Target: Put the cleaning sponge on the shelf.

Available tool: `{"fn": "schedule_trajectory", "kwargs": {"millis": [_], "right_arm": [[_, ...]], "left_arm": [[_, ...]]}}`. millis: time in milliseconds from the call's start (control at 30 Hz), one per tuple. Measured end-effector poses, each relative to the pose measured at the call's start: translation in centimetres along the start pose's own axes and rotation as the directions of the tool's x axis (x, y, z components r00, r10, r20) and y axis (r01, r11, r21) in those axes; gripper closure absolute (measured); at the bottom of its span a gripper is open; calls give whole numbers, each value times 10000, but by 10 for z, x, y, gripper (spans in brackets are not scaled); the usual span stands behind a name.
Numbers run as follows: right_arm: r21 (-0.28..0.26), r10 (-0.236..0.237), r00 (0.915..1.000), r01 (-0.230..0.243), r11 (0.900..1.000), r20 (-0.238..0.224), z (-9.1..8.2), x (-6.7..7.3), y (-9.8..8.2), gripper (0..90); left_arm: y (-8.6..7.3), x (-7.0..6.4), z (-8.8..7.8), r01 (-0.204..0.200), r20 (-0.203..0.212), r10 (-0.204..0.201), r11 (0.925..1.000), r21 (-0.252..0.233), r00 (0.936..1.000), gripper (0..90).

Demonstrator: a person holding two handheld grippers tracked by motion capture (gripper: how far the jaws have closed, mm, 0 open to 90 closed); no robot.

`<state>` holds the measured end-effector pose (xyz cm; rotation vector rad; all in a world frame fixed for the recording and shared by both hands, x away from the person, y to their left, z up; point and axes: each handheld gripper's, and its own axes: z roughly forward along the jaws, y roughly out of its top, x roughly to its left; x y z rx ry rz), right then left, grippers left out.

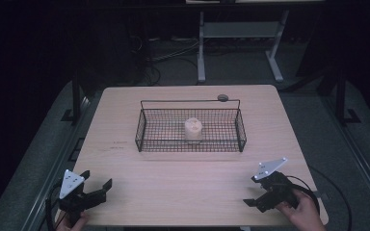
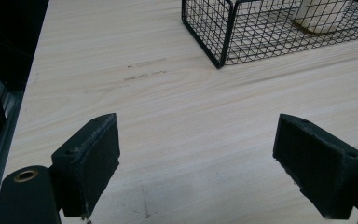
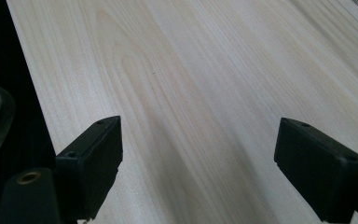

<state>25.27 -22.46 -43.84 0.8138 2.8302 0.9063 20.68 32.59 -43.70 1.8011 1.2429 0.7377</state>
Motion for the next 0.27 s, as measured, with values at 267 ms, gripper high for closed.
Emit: {"fn": "schedule_trajectory", "kwargs": {"millis": [267], "right_arm": [[-191,48,9999,-45,9998,159,2,4,-4,148]], "left_arm": [[0,-1,1,-23,-4,23,10000,-9,10000,138]]}}
